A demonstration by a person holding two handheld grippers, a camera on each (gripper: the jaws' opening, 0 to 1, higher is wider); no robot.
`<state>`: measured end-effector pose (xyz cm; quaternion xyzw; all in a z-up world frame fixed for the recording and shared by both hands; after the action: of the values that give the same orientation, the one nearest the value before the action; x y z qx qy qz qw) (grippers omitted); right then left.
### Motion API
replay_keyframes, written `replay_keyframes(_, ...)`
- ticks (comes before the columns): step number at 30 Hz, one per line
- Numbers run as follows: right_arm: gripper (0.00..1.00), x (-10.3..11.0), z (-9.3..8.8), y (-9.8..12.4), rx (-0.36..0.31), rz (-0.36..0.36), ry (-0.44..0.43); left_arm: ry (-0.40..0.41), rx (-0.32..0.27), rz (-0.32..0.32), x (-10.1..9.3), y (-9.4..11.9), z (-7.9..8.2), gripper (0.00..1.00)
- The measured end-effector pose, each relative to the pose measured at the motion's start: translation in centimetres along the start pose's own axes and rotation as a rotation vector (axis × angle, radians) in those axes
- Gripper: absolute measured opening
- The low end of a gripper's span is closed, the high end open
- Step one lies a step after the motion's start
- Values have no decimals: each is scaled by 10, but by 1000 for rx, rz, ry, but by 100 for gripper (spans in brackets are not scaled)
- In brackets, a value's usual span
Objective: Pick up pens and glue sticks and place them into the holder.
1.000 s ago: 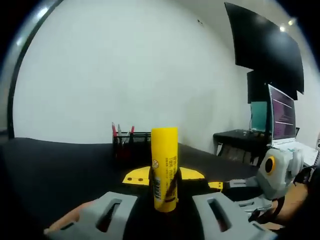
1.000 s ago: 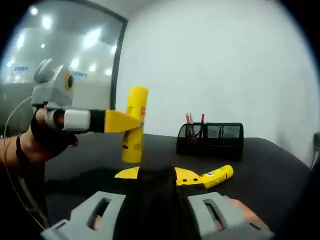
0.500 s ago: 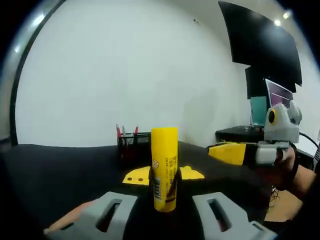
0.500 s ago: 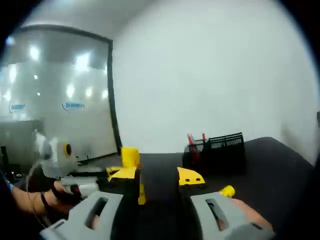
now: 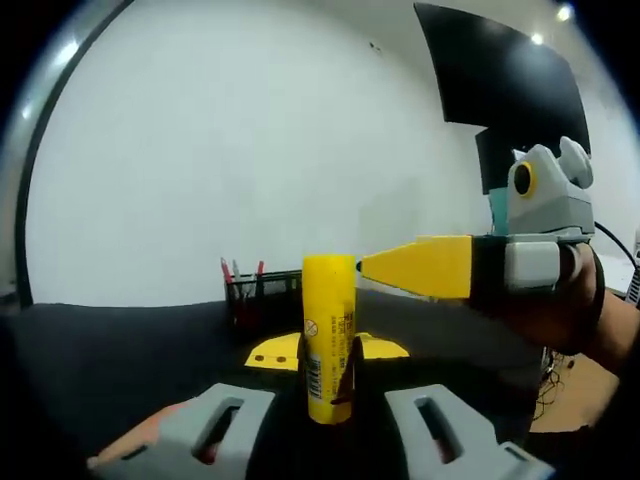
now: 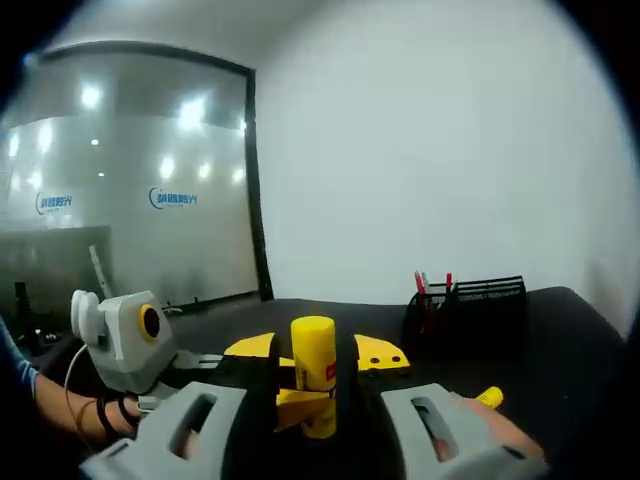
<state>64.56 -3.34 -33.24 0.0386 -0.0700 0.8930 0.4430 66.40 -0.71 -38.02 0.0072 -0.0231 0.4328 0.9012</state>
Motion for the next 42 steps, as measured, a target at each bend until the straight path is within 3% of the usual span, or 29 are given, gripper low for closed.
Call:
replay_keyframes(9, 22, 5, 1, -7, 15, 5, 16, -24, -27, -17, -7, 4, 7, 15)
replay_keyframes(11, 18, 4, 1, -6, 17, -10, 24, -22, -29, -19, -7, 4, 8, 15)
replay_keyframes(20, 17, -4, 0, -6, 40, -27, 7, -13, -34, -52, -6, 1, 1, 17)
replay_keyframes(30, 17, -29, -5, -4, 54, -80, 2, 0, -42, -86, 19, 0, -12, 38)
replay_keyframes(35, 17, -40, -4, -5, 48, -94, -2, 0, 7, -119, 33, -5, -30, 47)
replay_keyframes(42, 17, -56, -3, -15, 53, -110, 5, 24, 52, -100, 48, -10, -50, 56)
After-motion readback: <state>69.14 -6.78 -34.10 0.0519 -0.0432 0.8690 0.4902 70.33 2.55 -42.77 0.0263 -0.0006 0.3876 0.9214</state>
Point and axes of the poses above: the point that each gripper's makers call its tool centre point, and the gripper's own axes: y roughly backward along the fingers, x roughly to its left, z roughly out of its top, the point moved 1 cm from there along y, roughly backward along the fingers, and after that the axes turned 7 degrees about z, right-handed, at the moved point
